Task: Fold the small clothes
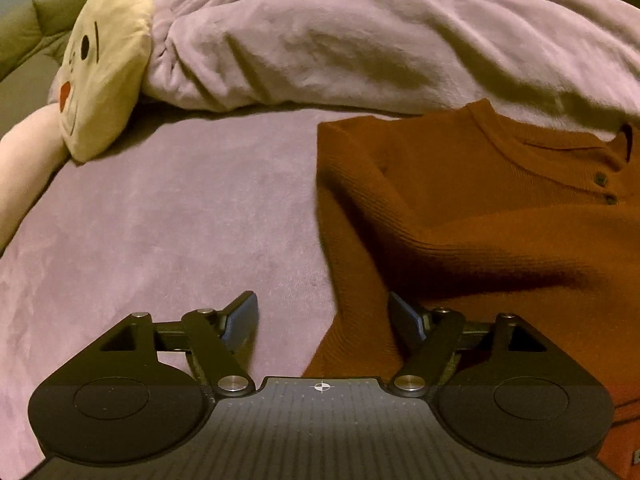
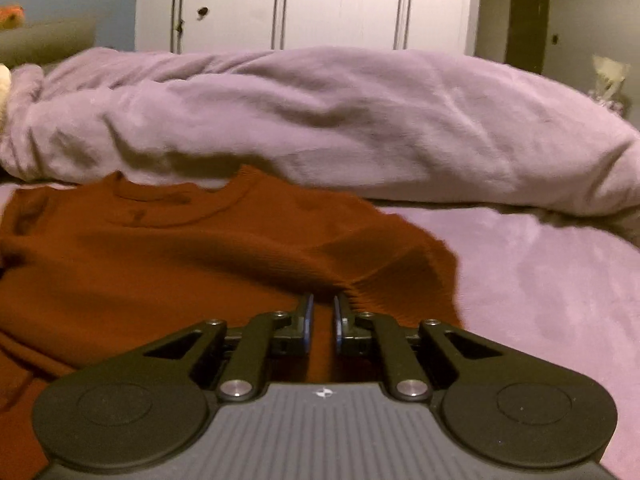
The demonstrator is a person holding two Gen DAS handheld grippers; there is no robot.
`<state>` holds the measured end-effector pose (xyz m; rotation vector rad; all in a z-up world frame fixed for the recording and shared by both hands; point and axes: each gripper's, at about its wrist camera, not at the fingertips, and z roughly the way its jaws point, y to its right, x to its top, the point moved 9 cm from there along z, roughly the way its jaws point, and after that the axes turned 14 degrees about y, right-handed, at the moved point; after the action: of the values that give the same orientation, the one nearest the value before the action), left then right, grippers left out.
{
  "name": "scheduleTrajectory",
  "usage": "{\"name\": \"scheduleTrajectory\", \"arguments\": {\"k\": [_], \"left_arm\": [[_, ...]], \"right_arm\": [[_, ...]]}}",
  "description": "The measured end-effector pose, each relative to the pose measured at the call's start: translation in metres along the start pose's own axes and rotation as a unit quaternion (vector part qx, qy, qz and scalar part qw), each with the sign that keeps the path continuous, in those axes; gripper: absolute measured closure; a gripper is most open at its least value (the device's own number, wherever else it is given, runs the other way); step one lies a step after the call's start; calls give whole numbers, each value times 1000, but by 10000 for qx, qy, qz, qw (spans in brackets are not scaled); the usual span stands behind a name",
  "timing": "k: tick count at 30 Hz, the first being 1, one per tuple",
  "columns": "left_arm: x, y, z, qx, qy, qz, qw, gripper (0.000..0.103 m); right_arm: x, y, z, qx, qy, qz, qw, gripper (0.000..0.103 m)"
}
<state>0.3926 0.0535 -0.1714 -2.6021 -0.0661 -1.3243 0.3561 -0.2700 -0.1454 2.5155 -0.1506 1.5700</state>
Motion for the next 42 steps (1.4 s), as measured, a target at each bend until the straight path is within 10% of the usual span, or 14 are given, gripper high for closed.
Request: {"name": "scheduleTrajectory", "arguments": {"k": [16, 29, 42], "left_arm": [[0, -41, -49, -105, 140, 115, 9998, 23], [-104, -111, -177, -1318, -657, 161, 9890, 15], [-137, -83, -195, -1834, -1327, 112, 9740, 28]], "right_arm": [[4, 25, -29, -668, -367, -367, 9964, 96], [-69, 49, -209, 535, -1781, 1415, 9723, 73], [-81, 59, -246, 641, -1969, 1579, 9655, 73]]}}
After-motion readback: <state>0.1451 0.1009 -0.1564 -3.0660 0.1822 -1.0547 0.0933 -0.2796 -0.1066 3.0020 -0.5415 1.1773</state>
